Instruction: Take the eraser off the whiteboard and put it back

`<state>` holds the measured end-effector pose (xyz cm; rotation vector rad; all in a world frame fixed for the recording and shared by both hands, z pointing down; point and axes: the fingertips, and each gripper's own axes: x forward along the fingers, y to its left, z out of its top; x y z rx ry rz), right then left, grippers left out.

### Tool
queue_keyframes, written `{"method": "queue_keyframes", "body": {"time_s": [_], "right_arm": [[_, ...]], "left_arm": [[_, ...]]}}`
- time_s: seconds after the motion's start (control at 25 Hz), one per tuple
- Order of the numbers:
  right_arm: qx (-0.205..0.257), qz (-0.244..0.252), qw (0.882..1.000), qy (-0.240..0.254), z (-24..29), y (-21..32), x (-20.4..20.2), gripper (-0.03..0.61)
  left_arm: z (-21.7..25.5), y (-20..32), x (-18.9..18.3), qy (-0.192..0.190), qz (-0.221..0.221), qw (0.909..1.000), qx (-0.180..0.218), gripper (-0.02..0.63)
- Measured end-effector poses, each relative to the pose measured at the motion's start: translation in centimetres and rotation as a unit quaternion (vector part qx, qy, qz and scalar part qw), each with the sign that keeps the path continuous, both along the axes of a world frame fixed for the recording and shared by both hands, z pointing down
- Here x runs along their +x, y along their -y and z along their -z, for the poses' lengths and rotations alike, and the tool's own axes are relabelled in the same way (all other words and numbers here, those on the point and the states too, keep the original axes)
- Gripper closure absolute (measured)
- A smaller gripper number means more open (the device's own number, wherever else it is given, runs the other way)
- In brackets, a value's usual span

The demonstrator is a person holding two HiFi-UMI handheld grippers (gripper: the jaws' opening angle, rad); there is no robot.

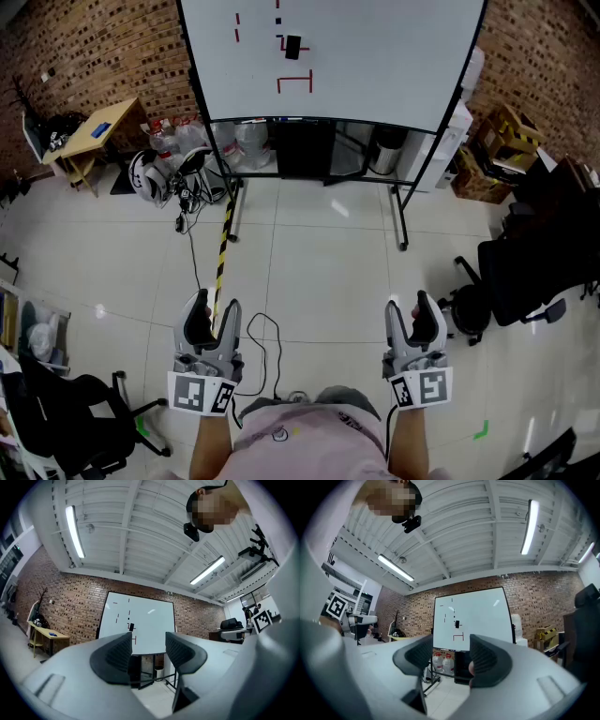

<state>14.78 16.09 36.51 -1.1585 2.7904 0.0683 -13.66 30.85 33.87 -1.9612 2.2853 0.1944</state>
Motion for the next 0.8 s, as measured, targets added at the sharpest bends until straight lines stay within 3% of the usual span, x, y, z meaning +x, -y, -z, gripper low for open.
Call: {"method": "queue_keyframes", "body": {"time_s": [0.24, 0.8], "right_arm": [[0.007, 0.012, 1.000, 0.010, 0.2, 2.9, -1.3, 0.339], [0.007, 0.071, 0.997, 0.007, -0.2, 15.1, -5.4, 0.339]], "left_arm": [[0.1, 3.8, -0.7, -0.001, -0.001, 1.0000, 0.005, 0.402], [0.5, 16.0, -1.3, -0.011, 0.013, 0.9998, 0.009, 0.402]]}}
